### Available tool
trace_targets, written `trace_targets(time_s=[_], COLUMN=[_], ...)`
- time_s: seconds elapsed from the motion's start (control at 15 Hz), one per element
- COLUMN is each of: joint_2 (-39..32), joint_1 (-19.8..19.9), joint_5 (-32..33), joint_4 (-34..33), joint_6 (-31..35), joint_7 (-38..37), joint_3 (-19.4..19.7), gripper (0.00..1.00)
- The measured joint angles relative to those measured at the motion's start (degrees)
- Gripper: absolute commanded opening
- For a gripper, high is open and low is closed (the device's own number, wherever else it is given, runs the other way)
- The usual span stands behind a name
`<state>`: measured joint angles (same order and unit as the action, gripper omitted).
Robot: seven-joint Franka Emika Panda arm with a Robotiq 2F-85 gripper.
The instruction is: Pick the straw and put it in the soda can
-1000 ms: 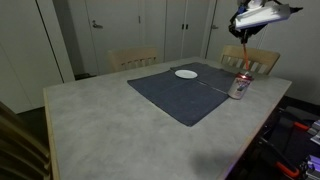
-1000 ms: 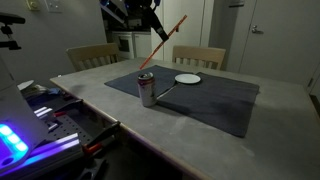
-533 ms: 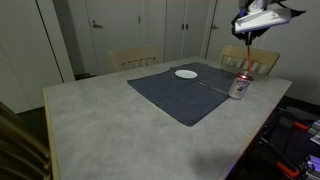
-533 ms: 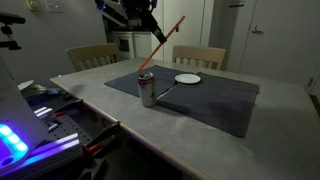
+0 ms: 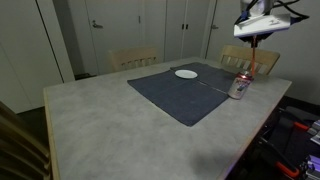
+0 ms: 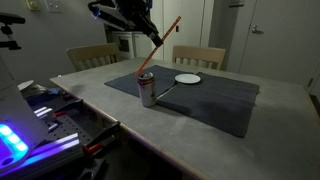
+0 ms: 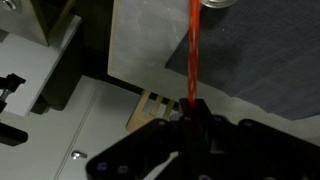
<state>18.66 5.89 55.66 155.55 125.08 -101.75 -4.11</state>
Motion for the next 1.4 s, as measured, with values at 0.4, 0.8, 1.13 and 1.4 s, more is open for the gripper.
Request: trace_targets(time_s=[0.4, 0.8, 1.13, 1.4], joint_2=[-0.3, -0.4, -0.4, -0.3], joint_1=[-1.5, -1.9, -2.4, -3.1], joint_5=[0.0, 0.0, 0.0, 0.0], joint_4=[0.1, 0.2, 0.2, 0.2], joint_6=[-2.8, -3.2, -4.9, -6.0], joint_7=[-4.9, -8.3, -10.8, -12.6], joint_3=[0.0, 0.0, 0.0, 0.0], gripper=[0.02, 0.02, 0.02, 0.02])
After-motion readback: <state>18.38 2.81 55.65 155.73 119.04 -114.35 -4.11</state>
